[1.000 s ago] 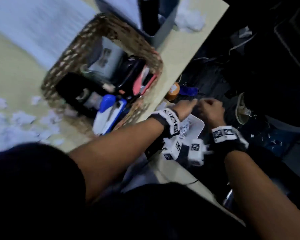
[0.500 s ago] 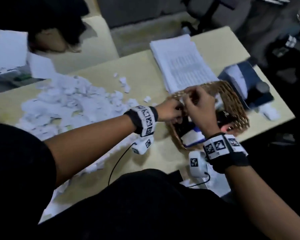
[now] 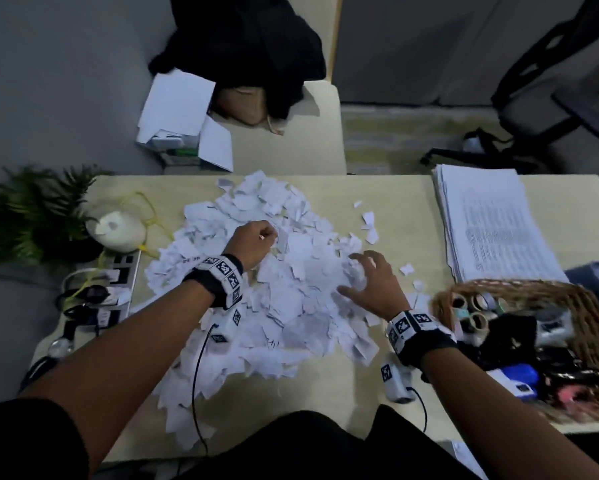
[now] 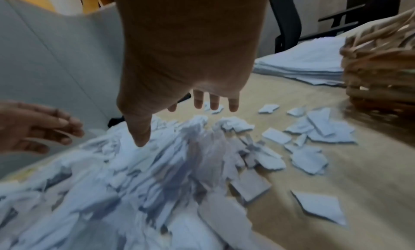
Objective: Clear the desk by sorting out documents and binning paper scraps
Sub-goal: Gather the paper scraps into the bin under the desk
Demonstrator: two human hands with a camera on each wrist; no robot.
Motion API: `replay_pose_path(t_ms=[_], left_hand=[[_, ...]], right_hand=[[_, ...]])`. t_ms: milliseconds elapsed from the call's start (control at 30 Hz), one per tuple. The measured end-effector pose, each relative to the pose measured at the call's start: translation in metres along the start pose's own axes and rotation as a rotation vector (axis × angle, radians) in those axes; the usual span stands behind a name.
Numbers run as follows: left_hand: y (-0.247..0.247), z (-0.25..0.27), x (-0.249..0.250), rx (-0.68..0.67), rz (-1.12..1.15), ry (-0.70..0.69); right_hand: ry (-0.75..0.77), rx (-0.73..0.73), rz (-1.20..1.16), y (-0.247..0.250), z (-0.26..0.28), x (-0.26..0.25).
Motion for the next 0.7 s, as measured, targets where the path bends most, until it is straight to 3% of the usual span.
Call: replay_pose_path(t_ms=[133,333,567,700], left_hand=[[-0.005,-0.015,-0.021,0.078,-0.153,-0.023],[-0.047,-0.02,-0.02,0.066,-0.334,-0.122],[-0.107,-0.02,-0.004,-0.119,-0.544,-0.327],[-0.119,-0.015,-0.001,-0.075,-0.557,-0.308]], right_hand=[[0.082,-0.179,0.221,-0.038,-0.011,0.0],[0.209,-0.265,0.396,-0.074,-0.018,-0.023],[0.418,-0.091,0.334,-0.058,-0.009,-0.017],[0.413,0.036,0.197,-0.033,-0.003,0.002]])
Point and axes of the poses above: each hand's wrist, its own z-axis away from the middle knuckle, its own y-axis out of the back of the hand, x = y × z, the point moved 7 cm from there along -z, towards the middle knuckle, and after that the axes turned 8 degrees about y, right-handed, at the moved point
